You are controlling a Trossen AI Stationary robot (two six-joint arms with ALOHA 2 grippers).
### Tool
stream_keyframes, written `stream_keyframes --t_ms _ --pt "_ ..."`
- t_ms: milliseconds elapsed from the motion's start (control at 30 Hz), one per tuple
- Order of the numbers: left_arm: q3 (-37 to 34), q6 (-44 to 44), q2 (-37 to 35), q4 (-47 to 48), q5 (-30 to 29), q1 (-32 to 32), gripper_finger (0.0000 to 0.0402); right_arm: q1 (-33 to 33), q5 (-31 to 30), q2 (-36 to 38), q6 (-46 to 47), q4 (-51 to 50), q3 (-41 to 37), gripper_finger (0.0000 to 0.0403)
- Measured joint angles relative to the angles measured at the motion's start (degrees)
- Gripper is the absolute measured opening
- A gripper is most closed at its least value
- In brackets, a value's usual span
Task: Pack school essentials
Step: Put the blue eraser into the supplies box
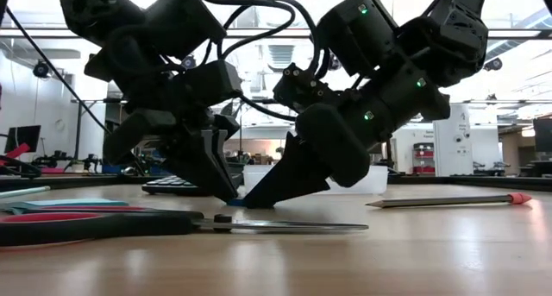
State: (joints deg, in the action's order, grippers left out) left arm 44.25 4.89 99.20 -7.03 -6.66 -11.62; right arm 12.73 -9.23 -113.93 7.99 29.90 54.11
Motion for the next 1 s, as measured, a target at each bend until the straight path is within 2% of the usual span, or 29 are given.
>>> stream_keyframes --t_ms 200,367,733,1000 --pt "-0.4 -0.2 0.0 -0.1 -0.1 -0.1 0.0 -0.1 -0.2 -1.1 0.1 0.4 0.0 0.0077" --pt "-0.5 -1.2 -0.1 -0.1 0.0 -0.1 0.0 -0.2 0.0 -1.1 0.0 -0.1 0.0 0.0046" --pt "-0.6 -1.5 -1.6 3.6 -1.0 -0.1 0.0 -0.3 0.2 -1.2 -0.1 -0.2 -0.4 0.003" --pt "-0.8 -1.5 -8.6 13.2 -4.6 0.0 0.0 -0.3 0.5 2.5 -2.2 -2.5 -0.5 0.0028"
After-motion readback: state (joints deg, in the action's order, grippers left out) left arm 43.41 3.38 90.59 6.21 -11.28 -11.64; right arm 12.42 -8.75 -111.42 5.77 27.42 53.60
